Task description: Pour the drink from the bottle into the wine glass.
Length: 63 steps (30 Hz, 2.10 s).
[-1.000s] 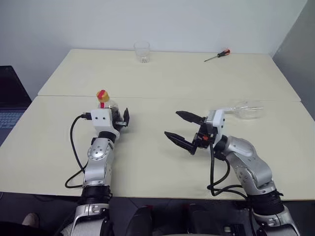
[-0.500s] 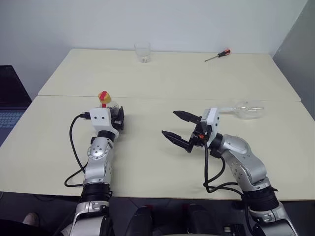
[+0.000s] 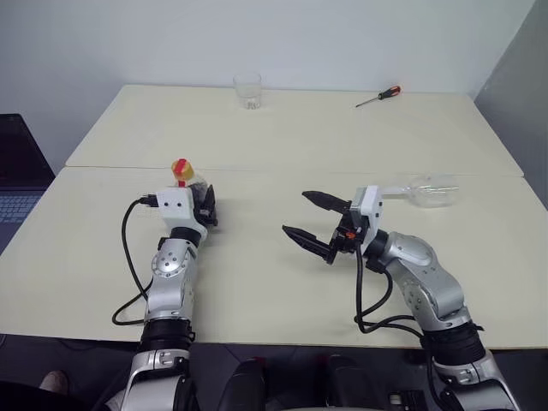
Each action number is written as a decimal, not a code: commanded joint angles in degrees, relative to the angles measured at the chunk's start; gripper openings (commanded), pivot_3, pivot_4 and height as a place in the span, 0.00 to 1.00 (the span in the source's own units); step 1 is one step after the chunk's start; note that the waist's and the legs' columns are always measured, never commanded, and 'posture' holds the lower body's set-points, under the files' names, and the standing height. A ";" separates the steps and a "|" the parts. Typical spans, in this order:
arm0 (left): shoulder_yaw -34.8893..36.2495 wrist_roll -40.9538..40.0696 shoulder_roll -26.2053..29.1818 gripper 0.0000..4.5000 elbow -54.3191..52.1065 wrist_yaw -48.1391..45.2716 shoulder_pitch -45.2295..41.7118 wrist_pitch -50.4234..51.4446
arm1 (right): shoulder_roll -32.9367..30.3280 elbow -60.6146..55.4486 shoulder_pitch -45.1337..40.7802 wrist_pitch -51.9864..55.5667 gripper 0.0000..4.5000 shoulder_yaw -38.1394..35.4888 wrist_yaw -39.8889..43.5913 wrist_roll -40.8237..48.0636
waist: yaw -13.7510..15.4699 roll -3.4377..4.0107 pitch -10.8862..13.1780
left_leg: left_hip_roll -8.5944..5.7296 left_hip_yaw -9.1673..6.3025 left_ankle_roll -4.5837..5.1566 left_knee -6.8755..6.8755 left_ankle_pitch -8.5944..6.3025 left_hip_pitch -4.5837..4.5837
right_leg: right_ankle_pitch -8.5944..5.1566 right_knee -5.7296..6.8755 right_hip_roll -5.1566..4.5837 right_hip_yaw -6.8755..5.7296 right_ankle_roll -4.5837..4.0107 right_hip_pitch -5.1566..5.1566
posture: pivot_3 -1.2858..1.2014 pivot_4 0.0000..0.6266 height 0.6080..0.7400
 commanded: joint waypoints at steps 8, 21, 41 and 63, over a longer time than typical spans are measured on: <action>-1.55 -2.90 0.44 0.39 -3.07 -4.62 -3.54 4.99 | -1.16 -2.17 -2.25 1.51 1.00 -2.23 -0.94 0.47 | -0.02 0.00 0.00 | 0.00 0.00 0.00 0.00 0.00 -0.01 | 0.00 0.00 0.00 0.00 0.00 -0.01 | 0.52 0.24 1.00; -11.67 -11.92 9.85 0.39 -11.54 -32.71 -8.36 23.90 | 1.10 4.91 -19.59 10.29 1.00 -2.46 -4.05 0.12 | -0.40 0.03 0.02 | 0.06 0.00 -0.02 -0.03 0.02 -0.09 | 0.02 0.05 0.07 0.01 -0.04 -0.17 | 0.52 0.24 1.00; -15.78 -8.78 13.99 0.39 -4.62 -48.29 -13.27 16.51 | 4.48 12.21 -28.76 23.25 1.00 -3.44 -1.81 4.77 | -0.33 0.07 0.05 | 0.02 0.06 0.00 -0.01 0.02 -0.20 | 0.03 0.02 0.02 0.04 -0.06 -0.26 | 0.52 0.24 1.00; -15.60 -8.03 13.31 0.39 -1.92 -49.25 -15.11 14.36 | 7.41 15.60 -32.02 26.98 0.32 -6.23 -2.86 7.12 | -0.40 0.07 0.05 | 0.02 0.07 0.01 -0.02 0.01 -0.22 | 0.03 0.03 0.02 0.04 -0.06 -0.30 | 0.52 0.24 1.00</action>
